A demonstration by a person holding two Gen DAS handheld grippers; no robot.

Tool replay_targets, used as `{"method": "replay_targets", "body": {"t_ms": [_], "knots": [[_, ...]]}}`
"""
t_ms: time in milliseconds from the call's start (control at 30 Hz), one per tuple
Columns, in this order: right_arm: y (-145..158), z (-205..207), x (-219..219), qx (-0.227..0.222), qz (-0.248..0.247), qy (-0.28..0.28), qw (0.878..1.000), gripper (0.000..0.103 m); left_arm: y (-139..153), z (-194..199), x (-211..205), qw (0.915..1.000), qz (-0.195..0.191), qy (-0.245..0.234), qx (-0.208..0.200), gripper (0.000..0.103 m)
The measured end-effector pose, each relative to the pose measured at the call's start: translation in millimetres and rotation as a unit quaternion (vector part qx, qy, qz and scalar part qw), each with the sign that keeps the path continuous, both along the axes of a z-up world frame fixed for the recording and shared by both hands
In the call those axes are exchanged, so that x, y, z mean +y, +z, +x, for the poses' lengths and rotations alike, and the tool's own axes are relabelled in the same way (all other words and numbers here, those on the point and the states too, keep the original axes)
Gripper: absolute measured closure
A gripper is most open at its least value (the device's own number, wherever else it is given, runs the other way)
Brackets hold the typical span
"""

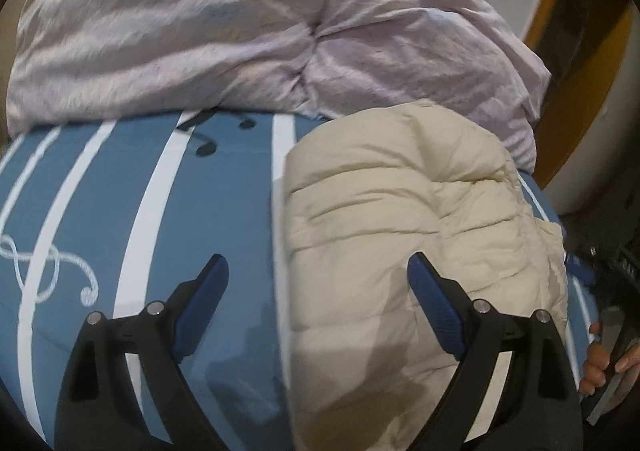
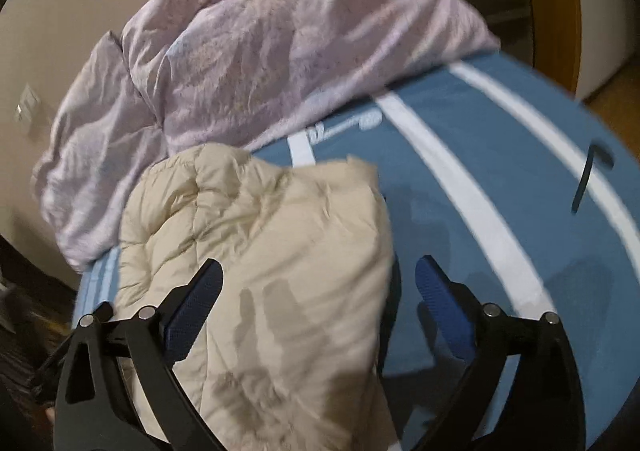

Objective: Fold large clothes

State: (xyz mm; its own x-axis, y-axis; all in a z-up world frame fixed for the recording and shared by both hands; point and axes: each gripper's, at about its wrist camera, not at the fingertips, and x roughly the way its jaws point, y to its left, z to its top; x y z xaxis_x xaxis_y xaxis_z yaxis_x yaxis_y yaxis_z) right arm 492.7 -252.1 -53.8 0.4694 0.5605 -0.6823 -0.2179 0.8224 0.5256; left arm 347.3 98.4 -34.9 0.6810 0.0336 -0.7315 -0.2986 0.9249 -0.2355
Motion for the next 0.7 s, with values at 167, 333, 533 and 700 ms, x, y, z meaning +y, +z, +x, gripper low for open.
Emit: {"method": "replay_targets", "body": {"t_ms": [167, 333, 533, 700], "knots": [[-22.5, 2.5, 0.2, 0.053, 0.022, 0.034, 0.998, 0.004, -15.9, 3.1, 16.1, 0.9978, -0.063, 0.006, 0.022, 0.012], [-34.3, 1.8, 6.7, 0.069, 0.04, 0.061, 0.995, 0.004, -20.7, 9.1, 10.4, 0.9976, -0.064, -0.002, 0.025, 0.012], [-46.0, 7.1, 18.0, 0.088, 0.064, 0.086, 0.99, 0.004, -25.7, 17.8, 4.1, 0.997, -0.071, -0.016, 0.026, 0.012], [-48.5, 8.9, 22.2, 0.087, 0.089, 0.102, 0.987, 0.004, -36.7, 23.3, 6.7, 0.9925, -0.116, -0.028, 0.025, 0.012]]}}
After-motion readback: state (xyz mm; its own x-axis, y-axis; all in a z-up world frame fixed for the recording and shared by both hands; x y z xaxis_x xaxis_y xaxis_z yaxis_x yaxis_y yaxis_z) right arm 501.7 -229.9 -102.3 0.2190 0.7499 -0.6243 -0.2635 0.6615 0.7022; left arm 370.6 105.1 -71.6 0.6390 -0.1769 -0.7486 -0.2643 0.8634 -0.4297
